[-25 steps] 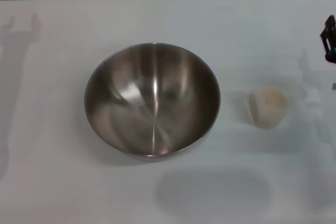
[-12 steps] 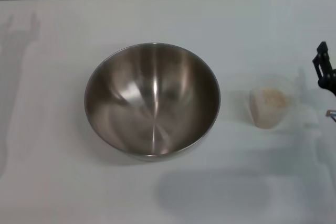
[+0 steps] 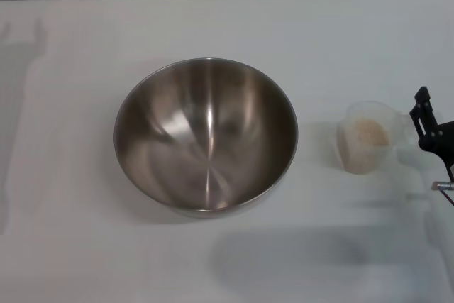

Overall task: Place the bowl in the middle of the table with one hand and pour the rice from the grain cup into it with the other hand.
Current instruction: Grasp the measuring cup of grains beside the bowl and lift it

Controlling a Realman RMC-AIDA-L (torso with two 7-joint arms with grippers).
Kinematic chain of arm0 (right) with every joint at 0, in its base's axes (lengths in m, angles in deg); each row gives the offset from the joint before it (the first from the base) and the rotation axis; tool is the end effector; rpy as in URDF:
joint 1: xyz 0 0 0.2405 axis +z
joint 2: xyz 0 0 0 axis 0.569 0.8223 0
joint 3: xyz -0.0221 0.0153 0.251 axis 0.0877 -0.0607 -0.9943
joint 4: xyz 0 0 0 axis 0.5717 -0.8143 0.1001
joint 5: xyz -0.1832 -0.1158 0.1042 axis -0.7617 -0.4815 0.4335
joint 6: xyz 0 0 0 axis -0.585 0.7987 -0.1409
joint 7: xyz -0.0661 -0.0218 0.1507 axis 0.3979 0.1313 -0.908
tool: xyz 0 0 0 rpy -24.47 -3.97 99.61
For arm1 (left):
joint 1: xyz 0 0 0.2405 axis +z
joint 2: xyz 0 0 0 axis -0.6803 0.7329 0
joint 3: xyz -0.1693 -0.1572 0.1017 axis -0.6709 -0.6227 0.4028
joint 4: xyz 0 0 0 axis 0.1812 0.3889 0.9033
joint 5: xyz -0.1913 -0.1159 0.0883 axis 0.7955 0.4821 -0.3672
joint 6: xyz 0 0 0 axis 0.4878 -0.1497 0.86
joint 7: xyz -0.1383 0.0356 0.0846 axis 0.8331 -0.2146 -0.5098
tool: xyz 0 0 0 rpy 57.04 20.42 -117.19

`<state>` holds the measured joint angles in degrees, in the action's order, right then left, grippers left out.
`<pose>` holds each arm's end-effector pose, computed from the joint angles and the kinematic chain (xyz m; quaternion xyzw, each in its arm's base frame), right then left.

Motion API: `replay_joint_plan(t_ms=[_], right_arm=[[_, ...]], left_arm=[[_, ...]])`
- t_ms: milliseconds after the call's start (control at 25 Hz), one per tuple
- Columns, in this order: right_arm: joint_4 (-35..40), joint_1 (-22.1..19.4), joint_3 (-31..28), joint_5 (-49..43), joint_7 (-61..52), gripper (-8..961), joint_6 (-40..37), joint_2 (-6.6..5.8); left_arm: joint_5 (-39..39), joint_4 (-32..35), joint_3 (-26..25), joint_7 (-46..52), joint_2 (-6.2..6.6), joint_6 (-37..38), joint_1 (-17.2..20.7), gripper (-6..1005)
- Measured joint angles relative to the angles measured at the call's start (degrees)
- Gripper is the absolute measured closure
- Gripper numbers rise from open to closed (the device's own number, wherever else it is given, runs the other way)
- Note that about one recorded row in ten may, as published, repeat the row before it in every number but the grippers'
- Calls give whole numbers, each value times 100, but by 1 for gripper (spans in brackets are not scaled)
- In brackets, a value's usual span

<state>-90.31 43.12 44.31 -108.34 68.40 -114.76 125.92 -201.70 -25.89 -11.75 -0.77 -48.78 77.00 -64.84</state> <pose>0.3394 0.2662 -0.0779 -0.6398 0.2941 0.3018 0.6427 -0.3208 0.4513 0.0634 -0.6093 -0.3353 -0.3520 0.6264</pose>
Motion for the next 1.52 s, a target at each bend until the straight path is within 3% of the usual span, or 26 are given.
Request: replay_joint_plan(t_ms=[320, 840, 1520], right_arm=[[-116, -124, 246, 0, -19, 282, -14, 0], [-299, -392, 300, 0, -19, 282, -24, 0], [-522, -528, 787, 0, 264, 280, -518, -4]], left_arm=[[0, 92, -7, 3, -15, -13, -97, 410], [0, 690, -149, -120, -26, -91, -640, 410], [1, 681, -151, -139, -26, -110, -484, 410]])
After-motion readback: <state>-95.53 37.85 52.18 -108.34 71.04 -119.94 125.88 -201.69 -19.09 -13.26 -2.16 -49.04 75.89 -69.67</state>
